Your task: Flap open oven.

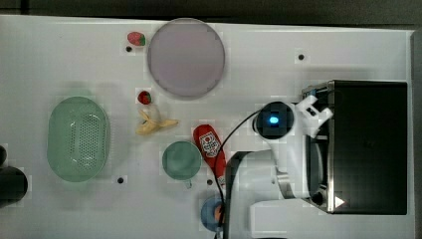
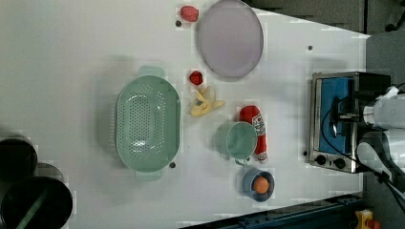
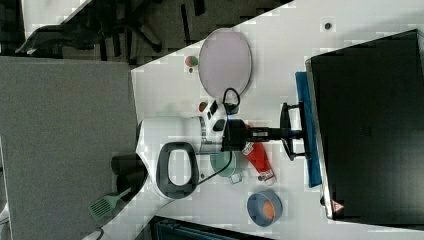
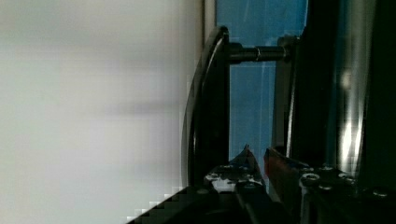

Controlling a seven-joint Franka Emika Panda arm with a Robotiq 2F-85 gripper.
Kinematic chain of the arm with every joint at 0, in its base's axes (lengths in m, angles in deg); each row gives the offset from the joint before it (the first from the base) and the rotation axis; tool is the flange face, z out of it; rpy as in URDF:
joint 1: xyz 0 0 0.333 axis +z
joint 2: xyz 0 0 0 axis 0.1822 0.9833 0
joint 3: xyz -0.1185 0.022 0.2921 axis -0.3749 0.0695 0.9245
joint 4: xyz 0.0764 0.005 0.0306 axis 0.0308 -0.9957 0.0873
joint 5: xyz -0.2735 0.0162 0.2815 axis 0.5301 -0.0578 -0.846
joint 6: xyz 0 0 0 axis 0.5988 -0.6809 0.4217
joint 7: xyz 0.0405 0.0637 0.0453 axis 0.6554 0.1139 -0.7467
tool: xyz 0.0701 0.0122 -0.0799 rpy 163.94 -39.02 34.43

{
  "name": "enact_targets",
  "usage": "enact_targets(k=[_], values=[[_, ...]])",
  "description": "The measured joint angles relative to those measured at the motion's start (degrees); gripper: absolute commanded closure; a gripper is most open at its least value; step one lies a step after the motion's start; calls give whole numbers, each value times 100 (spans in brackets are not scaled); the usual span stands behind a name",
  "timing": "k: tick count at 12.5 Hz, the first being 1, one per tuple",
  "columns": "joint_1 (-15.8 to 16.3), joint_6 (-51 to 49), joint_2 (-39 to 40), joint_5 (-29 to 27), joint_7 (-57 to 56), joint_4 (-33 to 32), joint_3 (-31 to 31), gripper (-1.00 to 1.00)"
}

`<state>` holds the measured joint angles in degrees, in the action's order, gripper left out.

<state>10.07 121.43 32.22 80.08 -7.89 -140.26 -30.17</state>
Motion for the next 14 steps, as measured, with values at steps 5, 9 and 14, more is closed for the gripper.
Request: enact_targets(k=[5,9,14], values=[[380,-157,583,1077,1681,11,477,65],[838,-378,1368,2073,3124,101,757,65],[1122,-453,2315,2386,4029,269,891,65]])
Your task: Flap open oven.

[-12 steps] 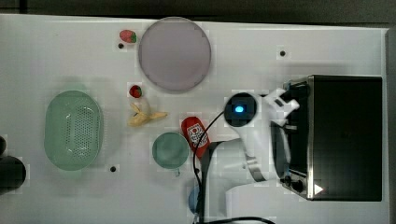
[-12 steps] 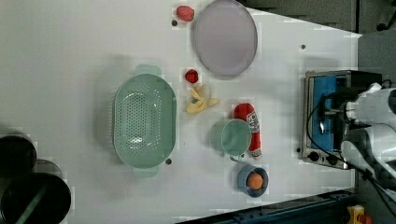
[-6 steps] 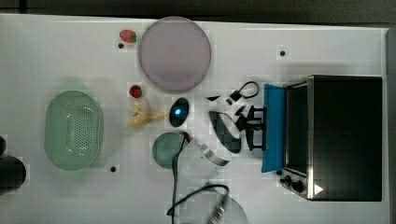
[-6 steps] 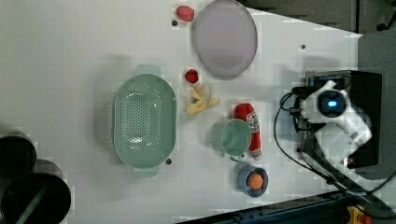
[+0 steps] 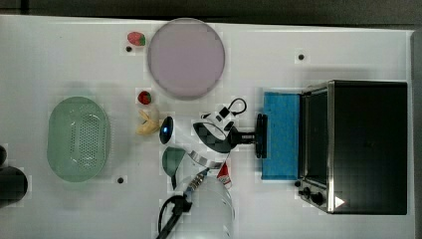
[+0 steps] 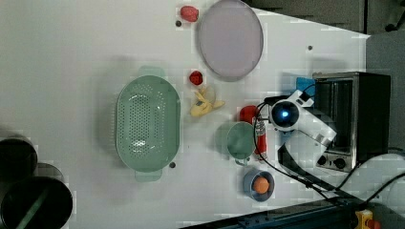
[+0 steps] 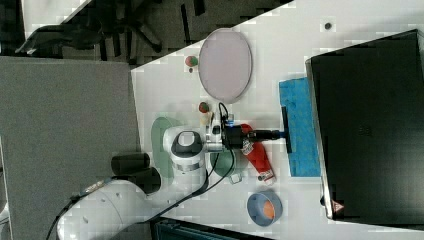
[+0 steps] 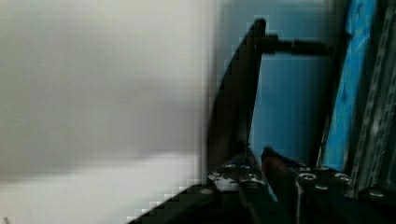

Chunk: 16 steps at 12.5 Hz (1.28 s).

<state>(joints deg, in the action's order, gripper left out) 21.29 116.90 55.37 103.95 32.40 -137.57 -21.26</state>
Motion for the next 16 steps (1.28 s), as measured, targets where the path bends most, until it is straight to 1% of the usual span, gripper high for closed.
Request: enact_targets(k=[2,5,6,7,8,9,11,14,15,16], values=[[18,-154,229,11,101,168,62,65],[15,-98,229,-11,140,302,34,65],[34,6,229,-90,140,302,-40,65],[24,92,210,-330,148,313,-75,65],[-6,179,131,-683,166,302,-115,65],[-56,297,11,-1281,169,302,-183,65],[-173,464,-316,-2728,173,302,-147,65],[-162,548,-1031,-4747,177,336,-45,65],[-129,515,-1343,-5188,177,358,-25,65],[-90,364,-1712,-5416,177,358,-26,65]])
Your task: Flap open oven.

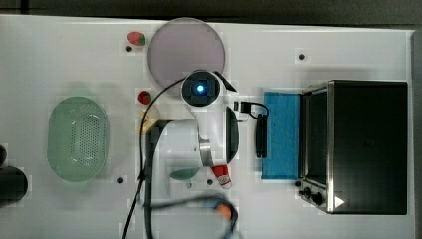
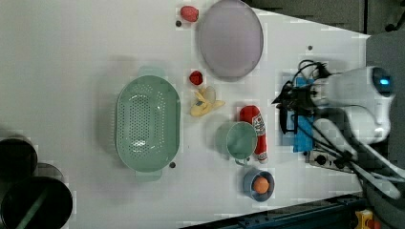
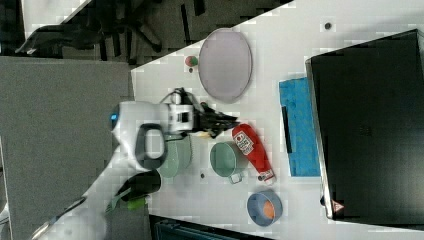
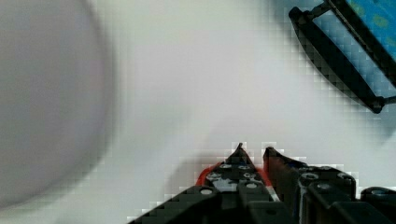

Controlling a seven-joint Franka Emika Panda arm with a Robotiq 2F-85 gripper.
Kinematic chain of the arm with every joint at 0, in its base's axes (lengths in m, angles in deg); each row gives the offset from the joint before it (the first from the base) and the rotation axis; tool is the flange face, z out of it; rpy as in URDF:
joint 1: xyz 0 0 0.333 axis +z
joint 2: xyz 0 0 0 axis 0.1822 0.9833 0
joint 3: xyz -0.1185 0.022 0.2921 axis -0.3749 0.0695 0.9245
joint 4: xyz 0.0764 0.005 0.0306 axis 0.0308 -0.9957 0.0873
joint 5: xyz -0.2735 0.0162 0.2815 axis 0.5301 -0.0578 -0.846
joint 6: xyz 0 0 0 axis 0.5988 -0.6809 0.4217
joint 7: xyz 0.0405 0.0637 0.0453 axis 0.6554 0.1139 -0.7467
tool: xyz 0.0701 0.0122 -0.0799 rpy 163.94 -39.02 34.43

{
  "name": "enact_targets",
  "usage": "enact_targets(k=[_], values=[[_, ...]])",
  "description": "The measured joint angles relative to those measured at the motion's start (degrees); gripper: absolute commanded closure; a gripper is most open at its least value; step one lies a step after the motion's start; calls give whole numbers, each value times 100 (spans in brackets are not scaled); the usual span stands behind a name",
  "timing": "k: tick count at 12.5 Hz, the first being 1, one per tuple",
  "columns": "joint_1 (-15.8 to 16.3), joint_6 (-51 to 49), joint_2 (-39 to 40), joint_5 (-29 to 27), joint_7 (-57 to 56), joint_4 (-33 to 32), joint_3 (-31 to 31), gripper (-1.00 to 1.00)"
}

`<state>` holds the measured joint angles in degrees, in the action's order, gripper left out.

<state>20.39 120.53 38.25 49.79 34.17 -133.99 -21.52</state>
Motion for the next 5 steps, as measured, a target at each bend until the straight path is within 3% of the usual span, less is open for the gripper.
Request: enact_targets(k=[5], values=[[50,-1368,-1747,-120,0,481,-83,65]])
